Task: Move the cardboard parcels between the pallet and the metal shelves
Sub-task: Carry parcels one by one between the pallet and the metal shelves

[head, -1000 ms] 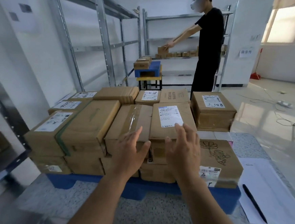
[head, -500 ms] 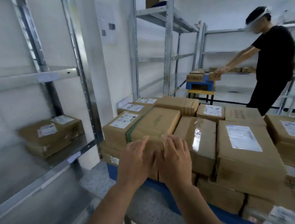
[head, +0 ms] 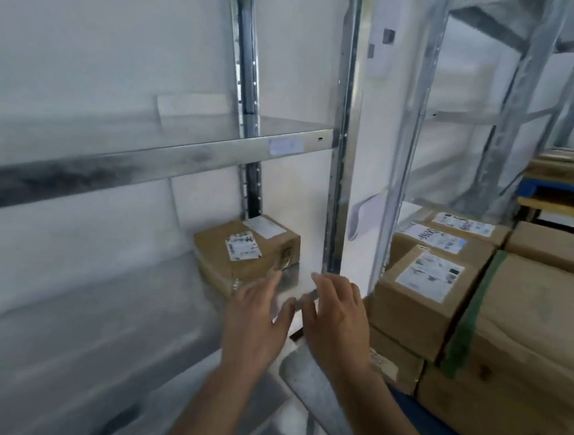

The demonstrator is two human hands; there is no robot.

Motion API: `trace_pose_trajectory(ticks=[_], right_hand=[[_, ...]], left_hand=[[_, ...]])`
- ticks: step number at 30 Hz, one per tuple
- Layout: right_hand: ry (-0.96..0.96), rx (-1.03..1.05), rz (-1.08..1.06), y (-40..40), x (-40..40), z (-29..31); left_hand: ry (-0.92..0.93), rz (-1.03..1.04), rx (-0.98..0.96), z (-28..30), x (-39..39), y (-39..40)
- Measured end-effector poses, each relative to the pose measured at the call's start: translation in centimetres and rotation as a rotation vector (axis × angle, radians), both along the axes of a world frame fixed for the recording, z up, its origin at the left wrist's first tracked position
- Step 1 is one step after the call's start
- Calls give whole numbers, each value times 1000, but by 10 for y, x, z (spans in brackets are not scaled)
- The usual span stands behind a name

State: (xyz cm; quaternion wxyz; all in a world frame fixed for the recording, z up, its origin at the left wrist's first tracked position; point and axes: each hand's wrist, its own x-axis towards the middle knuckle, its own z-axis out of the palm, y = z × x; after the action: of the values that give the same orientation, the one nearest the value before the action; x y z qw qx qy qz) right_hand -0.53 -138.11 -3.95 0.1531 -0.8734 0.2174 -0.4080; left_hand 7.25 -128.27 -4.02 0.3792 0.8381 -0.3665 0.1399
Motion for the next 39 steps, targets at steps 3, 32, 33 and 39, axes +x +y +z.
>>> trace_pose_trajectory(ticks=[3,32,33,39], right_hand=[[32,15,33,10,50,-5],[410,443,120,-66,264,-53],[399,465,137,-64,264,-53],[532,461,248,-31,262,-59]], left_hand=[[13,47,18,-2,42,19],[607,214,171,-64,228,1],[621,225,169,-64,227,-1],[609,510,26,-60,233,27]])
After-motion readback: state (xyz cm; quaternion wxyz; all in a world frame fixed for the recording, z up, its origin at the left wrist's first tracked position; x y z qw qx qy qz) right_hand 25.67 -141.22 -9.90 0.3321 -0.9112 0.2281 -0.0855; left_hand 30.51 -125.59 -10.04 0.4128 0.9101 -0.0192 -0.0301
